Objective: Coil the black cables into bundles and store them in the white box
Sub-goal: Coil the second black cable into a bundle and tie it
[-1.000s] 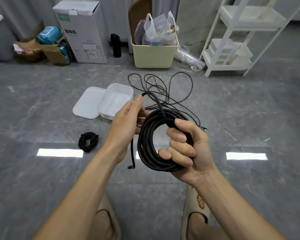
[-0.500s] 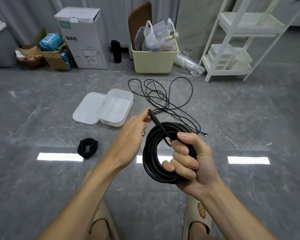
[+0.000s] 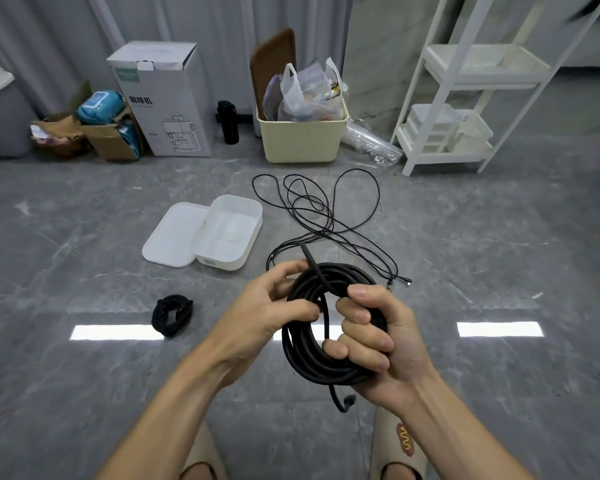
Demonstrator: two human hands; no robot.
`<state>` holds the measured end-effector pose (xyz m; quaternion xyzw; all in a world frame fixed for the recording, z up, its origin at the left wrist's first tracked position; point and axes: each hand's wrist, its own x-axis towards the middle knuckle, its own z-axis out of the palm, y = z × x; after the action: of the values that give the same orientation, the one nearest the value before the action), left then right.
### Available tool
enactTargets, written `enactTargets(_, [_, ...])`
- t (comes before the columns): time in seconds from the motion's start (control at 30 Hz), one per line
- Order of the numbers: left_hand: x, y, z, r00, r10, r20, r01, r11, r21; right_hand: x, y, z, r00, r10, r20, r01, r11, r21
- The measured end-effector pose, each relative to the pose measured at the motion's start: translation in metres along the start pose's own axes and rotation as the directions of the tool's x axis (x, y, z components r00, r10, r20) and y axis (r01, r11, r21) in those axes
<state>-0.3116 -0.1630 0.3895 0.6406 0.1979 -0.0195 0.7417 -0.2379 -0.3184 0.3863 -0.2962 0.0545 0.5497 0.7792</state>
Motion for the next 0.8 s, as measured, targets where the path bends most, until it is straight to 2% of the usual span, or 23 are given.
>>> enactTargets(0.17, [0.006,-0.003,0.009,0.996,-0.052,-0.076,0.048,0.997,-0.056,0.003,-0.003,-0.001,0.998,0.038,-0.050,-0.038,0.999,-0.003])
enactTargets(0.37, [0.005,-0.001,0.003,0.991,0.002,-0.131,-0.007,0.999,-0.036,0.004,-0.010,-0.001,0.988,0.118,-0.100,-0.127,0.988,-0.090])
enactTargets(0.47, [-0.001,0.004,0.003,0.989,0.059,-0.133,-0.057,0.998,0.023,0.005,-0.010,-0.002,0.984,0.125,-0.129,-0.145,0.977,-0.159])
enactTargets(0.6, [-0.003,0.006,0.006,0.981,0.124,-0.147,-0.085,0.965,0.247,0.010,-0.004,-0.003,0.976,0.037,-0.213,-0.080,0.977,-0.195])
enactTargets(0.67, [-0.002,0.004,0.005,0.980,0.138,-0.141,-0.093,0.953,0.289,0.011,-0.002,-0.002,0.974,0.004,-0.228,-0.049,0.981,-0.190])
enactTargets(0.8, [0.000,0.002,0.000,0.990,0.058,-0.125,-0.039,0.988,0.151,0.010,-0.004,0.000,0.976,-0.008,-0.219,-0.026,0.988,-0.149])
